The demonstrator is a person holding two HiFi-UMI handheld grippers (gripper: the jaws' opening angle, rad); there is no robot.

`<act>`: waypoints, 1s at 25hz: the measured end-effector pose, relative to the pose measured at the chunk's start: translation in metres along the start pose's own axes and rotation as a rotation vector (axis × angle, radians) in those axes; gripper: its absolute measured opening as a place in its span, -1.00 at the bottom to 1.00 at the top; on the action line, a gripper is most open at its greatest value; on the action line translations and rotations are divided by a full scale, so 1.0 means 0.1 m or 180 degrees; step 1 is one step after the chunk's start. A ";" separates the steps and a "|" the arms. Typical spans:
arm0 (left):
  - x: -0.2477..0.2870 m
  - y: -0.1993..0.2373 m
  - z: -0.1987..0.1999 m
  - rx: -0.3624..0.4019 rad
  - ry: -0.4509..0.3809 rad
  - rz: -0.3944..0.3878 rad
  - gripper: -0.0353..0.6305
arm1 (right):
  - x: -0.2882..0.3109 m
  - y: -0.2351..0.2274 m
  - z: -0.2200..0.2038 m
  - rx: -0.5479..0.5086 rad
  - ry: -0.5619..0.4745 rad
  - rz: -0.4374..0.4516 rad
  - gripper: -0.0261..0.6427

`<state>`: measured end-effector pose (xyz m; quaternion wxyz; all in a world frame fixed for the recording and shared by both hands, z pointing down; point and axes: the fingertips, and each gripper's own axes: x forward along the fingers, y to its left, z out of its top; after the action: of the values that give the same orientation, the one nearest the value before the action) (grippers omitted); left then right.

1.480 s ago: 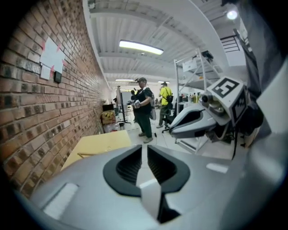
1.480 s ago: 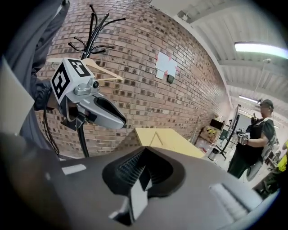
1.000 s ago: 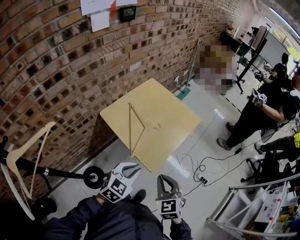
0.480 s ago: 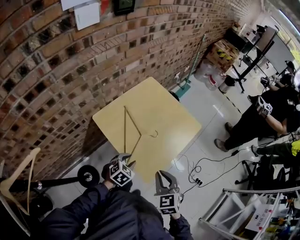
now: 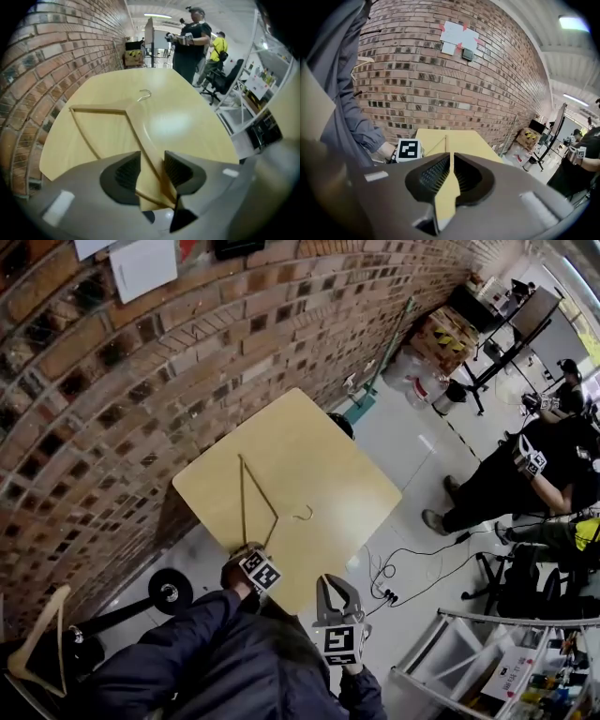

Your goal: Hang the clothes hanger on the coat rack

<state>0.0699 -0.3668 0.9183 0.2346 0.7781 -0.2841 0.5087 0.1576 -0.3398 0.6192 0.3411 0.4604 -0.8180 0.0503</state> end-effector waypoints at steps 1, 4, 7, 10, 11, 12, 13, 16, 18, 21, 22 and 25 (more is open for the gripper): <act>0.02 0.01 0.03 -0.0032 0.0017 -0.0026 -0.38 | 0.01 -0.03 0.00 0.0007 0.0008 -0.0018 -0.83; 0.08 -0.02 0.07 -0.0154 0.0130 -0.0168 -0.45 | 0.03 -0.13 0.00 0.0039 -0.0012 -0.0045 -0.84; 0.15 -0.03 0.03 -0.0237 0.0238 -0.0195 -0.44 | 0.05 -0.19 0.01 0.0042 -0.0036 -0.0037 -0.84; 0.14 -0.03 0.02 -0.0294 0.0215 -0.0206 -0.43 | 0.08 -0.22 0.02 0.0012 -0.0045 0.0003 -0.84; 0.14 -0.02 0.03 -0.0301 0.0203 -0.0196 -0.44 | 0.09 -0.23 0.02 0.0001 -0.0047 0.0019 -0.84; 0.14 -0.01 0.04 -0.0302 0.0198 -0.0179 -0.44 | 0.09 -0.24 0.02 -0.0015 -0.0045 0.0032 -0.84; 0.11 0.00 0.05 -0.0315 0.0199 -0.0160 -0.44 | 0.10 -0.24 0.01 -0.0036 -0.0033 0.0042 -0.84; 0.02 0.07 0.08 -0.0548 0.0101 -0.0218 -0.55 | 0.10 -0.22 0.00 -0.0096 0.0010 0.0083 -0.84; 0.04 0.07 0.12 -0.0624 -0.0009 -0.0341 -0.62 | 0.11 -0.22 0.02 -0.0120 -0.0008 0.0094 -0.85; -0.03 0.04 0.18 -0.0593 -0.0090 -0.0452 -0.64 | 0.12 -0.25 0.05 -0.0170 -0.0017 0.0092 -0.85; -0.07 0.03 0.21 -0.0616 -0.0130 -0.0494 -0.64 | 0.13 -0.25 0.05 -0.0171 -0.0018 0.0098 -0.85; -0.29 0.08 0.23 -0.0680 -0.0122 -0.0509 -0.64 | 0.18 -0.24 0.01 -0.0146 0.0011 0.0122 -0.86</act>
<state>0.0703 -0.3819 0.8835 0.3505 0.7784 -0.2781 0.4403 0.1697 -0.3672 0.6237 0.3519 0.4365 -0.8271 0.0388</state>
